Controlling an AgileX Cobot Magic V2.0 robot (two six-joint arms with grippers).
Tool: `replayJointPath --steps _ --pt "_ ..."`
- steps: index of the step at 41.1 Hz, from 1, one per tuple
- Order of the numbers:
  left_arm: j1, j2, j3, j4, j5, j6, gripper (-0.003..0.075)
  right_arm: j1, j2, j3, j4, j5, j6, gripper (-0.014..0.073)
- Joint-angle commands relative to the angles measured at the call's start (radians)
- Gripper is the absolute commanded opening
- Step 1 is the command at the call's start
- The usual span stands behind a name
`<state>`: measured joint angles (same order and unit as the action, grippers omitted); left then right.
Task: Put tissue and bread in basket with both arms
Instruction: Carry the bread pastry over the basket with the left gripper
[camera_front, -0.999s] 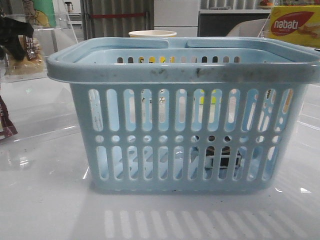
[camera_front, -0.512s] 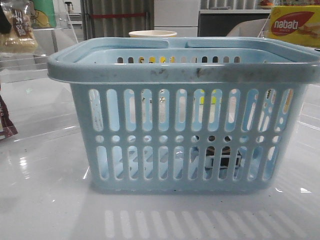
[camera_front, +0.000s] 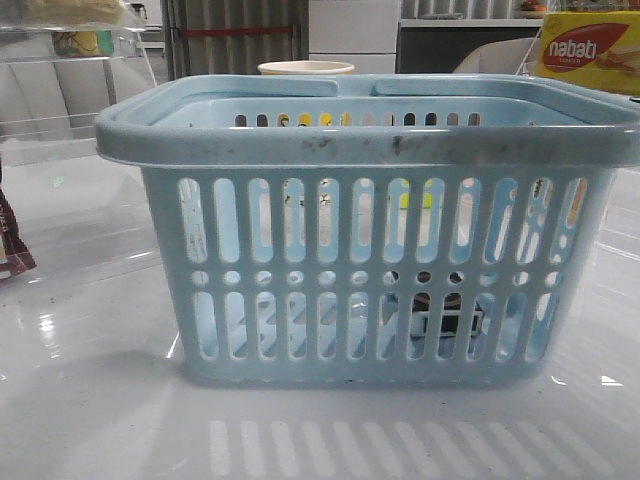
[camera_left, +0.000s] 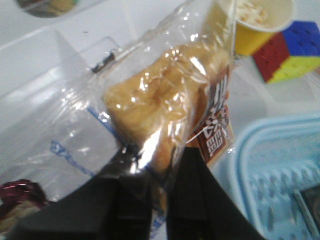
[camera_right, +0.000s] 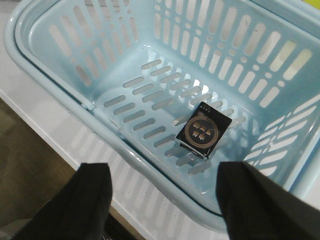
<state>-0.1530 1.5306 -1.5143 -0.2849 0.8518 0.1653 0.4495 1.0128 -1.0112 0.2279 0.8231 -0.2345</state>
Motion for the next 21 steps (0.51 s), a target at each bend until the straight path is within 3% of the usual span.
replayJointPath --steps 1,13,21 --pt "-0.096 -0.048 -0.035 -0.033 0.006 0.05 0.0093 -0.001 -0.018 -0.025 0.015 -0.064 -0.01 0.055" --pt "-0.393 -0.003 -0.026 -0.033 0.03 0.217 0.0093 -0.001 -0.018 -0.025 0.015 -0.064 -0.01 0.055" --pt "-0.487 0.071 -0.026 -0.027 0.026 0.225 0.0093 -0.001 -0.018 -0.025 0.015 -0.064 -0.01 0.055"
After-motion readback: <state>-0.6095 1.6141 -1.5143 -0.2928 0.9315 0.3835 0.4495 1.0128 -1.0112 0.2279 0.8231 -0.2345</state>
